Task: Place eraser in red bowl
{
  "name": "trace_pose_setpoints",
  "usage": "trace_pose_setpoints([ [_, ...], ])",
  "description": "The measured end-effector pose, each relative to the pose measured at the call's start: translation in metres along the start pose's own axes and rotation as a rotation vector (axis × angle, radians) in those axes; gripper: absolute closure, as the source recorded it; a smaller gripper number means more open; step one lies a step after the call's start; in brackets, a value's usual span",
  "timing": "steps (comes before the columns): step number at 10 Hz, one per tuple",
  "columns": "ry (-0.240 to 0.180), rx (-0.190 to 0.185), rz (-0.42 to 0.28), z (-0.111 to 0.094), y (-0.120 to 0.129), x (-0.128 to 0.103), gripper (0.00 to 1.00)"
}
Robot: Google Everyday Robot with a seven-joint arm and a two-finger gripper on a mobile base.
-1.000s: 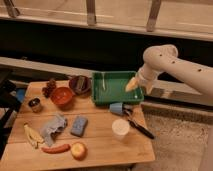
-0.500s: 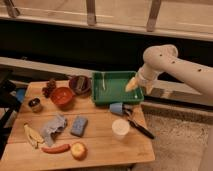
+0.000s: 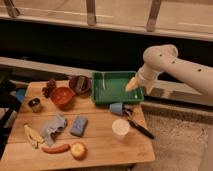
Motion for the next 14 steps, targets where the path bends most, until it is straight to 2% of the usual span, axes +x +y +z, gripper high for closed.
trace_pose_setpoints([
  [4,-0.001,-0.002,-0.003,0.000,0.000,0.000,0.27],
  [10,-0.032,-0.084,-0.035,-0.005,0.022,-0.001,0.27],
  [14,-0.039,-0.108,-0.114,-0.003,0.079,-0.021,0.27],
])
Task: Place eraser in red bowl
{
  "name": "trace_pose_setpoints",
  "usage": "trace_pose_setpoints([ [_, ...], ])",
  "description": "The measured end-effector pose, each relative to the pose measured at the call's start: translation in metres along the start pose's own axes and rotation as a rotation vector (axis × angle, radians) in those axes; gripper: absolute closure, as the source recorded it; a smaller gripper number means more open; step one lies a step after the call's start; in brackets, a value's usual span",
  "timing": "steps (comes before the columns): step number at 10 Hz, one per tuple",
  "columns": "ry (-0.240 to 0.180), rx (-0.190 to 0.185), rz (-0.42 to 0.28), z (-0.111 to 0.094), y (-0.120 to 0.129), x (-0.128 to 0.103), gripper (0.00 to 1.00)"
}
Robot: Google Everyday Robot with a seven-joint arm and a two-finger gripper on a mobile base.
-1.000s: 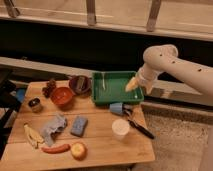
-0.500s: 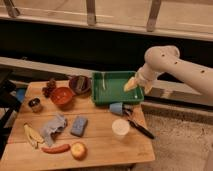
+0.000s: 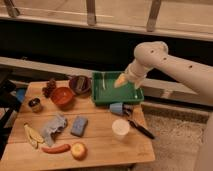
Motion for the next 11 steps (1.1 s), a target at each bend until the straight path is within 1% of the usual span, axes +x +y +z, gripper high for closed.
trace_pose_setpoints([
  [2,-0.002,-0.035,-0.027,0.009,0.040,-0.016,0.27],
  [3,-0.001,-0.060,-0.046,0.015,0.065,-0.025,0.27],
  [4,-0.001,-0.095,-0.064,0.019,0.093,-0.035,0.27],
  [6,0.008,-0.139,-0.089,0.021,0.129,-0.045,0.27],
  [7,0.011,-0.143,-0.094,0.022,0.133,-0.046,0.27],
  [8,0.009,-0.139,-0.089,0.021,0.128,-0.046,0.27],
  [10,0.011,-0.141,-0.095,0.022,0.132,-0.046,0.27],
  [11,0.008,-0.140,-0.092,0.022,0.130,-0.047,0.27],
])
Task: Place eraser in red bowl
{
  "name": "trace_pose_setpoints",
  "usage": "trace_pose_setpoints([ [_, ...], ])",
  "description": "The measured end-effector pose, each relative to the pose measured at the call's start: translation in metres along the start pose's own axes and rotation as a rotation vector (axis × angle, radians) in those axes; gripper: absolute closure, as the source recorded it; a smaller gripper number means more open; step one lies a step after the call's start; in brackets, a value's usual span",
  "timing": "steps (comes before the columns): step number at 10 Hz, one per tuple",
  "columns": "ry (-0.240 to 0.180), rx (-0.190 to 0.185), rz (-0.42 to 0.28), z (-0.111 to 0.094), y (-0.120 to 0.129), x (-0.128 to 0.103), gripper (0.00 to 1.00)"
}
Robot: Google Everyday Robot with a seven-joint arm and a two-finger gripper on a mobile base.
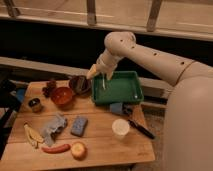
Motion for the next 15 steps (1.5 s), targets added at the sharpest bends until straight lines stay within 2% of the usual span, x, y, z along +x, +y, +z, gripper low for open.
trace_pose_setpoints([
  [2,-0.031,0.009,-0.010,0.001,0.001,-0.008,0.27],
  [4,-0.068,0.009,-0.028,0.012,0.017,-0.027,0.27],
  [9,-0.104,-0.032,-0.051,0.081,0.082,-0.094,0.27],
  [11,-0.105,-0.041,-0.040,0.116,0.092,-0.109,0.27],
  [12,-0.105,-0.045,-0.036,0.122,0.094,-0.112,0.27],
  [15,-0.106,-0.040,-0.031,0.121,0.091,-0.112,0.27],
])
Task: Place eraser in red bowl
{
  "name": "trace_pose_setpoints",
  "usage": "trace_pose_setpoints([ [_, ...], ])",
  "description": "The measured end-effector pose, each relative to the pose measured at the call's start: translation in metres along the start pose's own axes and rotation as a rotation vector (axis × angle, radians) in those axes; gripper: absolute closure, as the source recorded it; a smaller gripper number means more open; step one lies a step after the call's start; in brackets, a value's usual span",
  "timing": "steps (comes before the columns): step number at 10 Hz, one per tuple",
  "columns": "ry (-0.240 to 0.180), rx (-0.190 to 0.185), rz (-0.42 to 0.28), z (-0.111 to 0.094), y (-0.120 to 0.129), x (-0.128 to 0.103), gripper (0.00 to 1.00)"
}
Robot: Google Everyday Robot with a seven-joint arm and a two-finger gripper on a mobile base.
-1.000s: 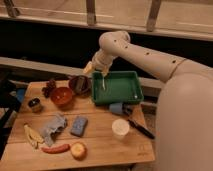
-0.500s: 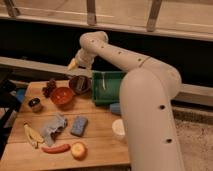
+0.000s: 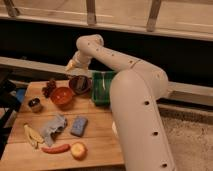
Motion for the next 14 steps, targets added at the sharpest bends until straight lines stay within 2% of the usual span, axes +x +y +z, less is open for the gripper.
trace_pose_setpoints([
  [2,0.012,0.034,0.040,0.005,-0.007,0.008,0.27],
  [4,0.028,0.061,0.099,0.011,-0.035,0.030,0.27],
  [6,0.062,0.041,0.167,0.027,-0.057,0.051,0.27],
  [7,0.075,0.027,0.187,0.035,-0.058,0.055,0.27],
  [9,0.080,0.010,0.190,0.044,-0.052,0.052,0.27],
  [12,0.058,0.007,0.147,0.038,-0.036,0.032,0.27],
  [14,0.067,0.002,0.145,0.045,-0.036,0.030,0.27],
])
